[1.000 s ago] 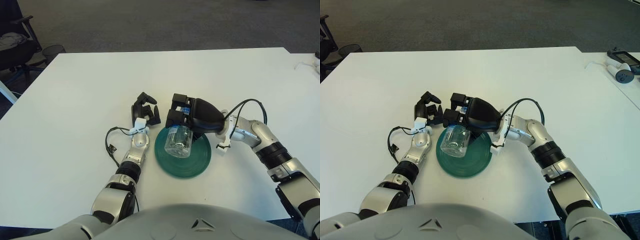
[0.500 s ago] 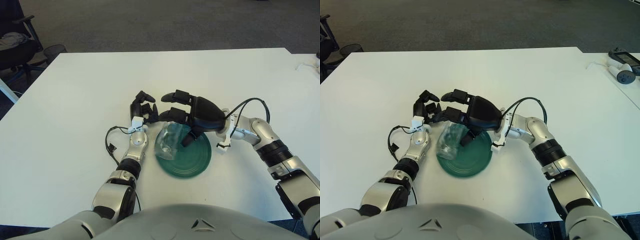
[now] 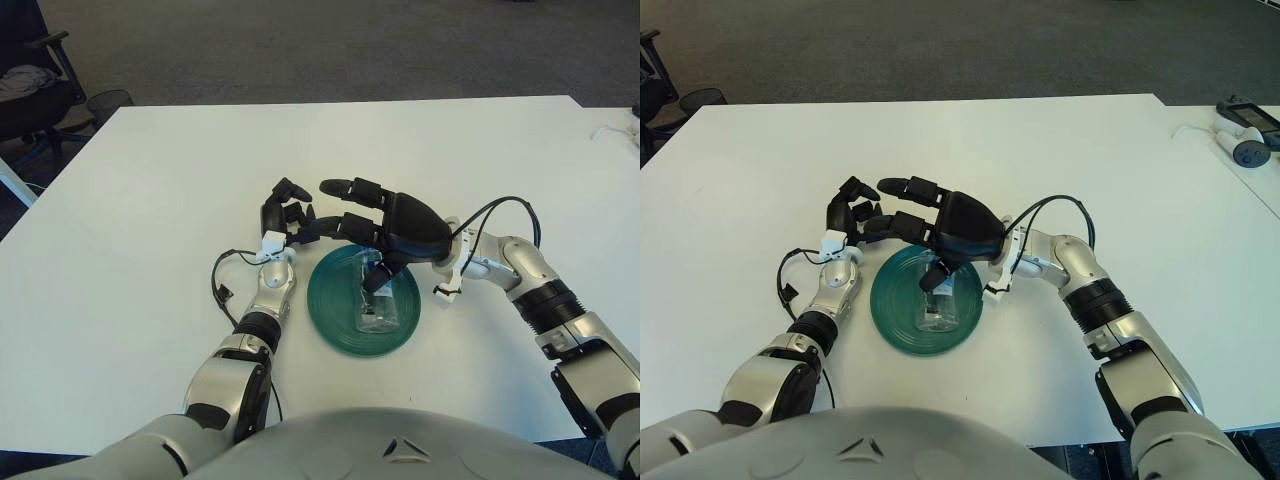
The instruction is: Put the bottle into the plate.
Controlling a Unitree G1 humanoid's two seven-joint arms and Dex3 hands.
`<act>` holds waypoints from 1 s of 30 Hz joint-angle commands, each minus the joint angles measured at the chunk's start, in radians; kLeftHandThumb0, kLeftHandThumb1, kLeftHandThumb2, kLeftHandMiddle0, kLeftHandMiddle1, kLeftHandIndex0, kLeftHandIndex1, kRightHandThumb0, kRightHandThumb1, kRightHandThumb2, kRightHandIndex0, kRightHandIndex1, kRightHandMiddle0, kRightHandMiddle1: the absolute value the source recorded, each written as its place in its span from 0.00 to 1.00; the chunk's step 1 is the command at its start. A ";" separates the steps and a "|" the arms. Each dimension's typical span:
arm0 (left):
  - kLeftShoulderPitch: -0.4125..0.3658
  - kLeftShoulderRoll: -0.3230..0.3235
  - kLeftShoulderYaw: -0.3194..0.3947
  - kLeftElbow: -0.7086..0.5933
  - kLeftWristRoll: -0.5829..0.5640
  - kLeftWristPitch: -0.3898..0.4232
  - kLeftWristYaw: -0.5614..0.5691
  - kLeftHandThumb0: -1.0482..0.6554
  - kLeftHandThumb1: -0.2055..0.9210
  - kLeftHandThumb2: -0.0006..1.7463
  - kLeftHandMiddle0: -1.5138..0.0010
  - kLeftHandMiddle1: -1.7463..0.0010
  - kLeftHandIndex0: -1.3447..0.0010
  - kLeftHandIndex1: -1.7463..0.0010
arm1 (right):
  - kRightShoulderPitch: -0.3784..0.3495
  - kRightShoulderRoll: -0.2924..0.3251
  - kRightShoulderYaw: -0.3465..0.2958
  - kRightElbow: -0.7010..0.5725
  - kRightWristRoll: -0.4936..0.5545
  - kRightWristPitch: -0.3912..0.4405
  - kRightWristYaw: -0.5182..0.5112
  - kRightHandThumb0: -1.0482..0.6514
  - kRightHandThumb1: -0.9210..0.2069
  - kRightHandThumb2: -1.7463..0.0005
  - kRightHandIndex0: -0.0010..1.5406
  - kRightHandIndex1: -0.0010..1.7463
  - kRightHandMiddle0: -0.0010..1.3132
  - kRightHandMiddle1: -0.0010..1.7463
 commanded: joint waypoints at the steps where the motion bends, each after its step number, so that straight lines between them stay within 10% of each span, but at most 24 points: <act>1: 0.072 0.031 0.000 0.054 0.018 -0.004 -0.008 0.32 0.38 0.82 0.20 0.00 0.49 0.00 | 0.003 -0.009 0.000 -0.001 -0.002 0.009 0.004 0.25 0.00 0.59 0.00 0.11 0.00 0.28; 20: 0.074 0.057 -0.023 0.040 0.067 0.089 0.043 0.33 0.42 0.79 0.22 0.00 0.52 0.00 | -0.013 0.007 -0.013 0.049 0.070 0.035 0.016 0.24 0.00 0.58 0.00 0.12 0.00 0.34; 30: 0.108 0.037 -0.016 -0.026 0.031 0.099 0.009 0.32 0.39 0.81 0.22 0.00 0.50 0.00 | -0.131 0.057 -0.101 0.154 0.567 0.074 0.201 0.26 0.01 0.72 0.02 0.34 0.00 0.46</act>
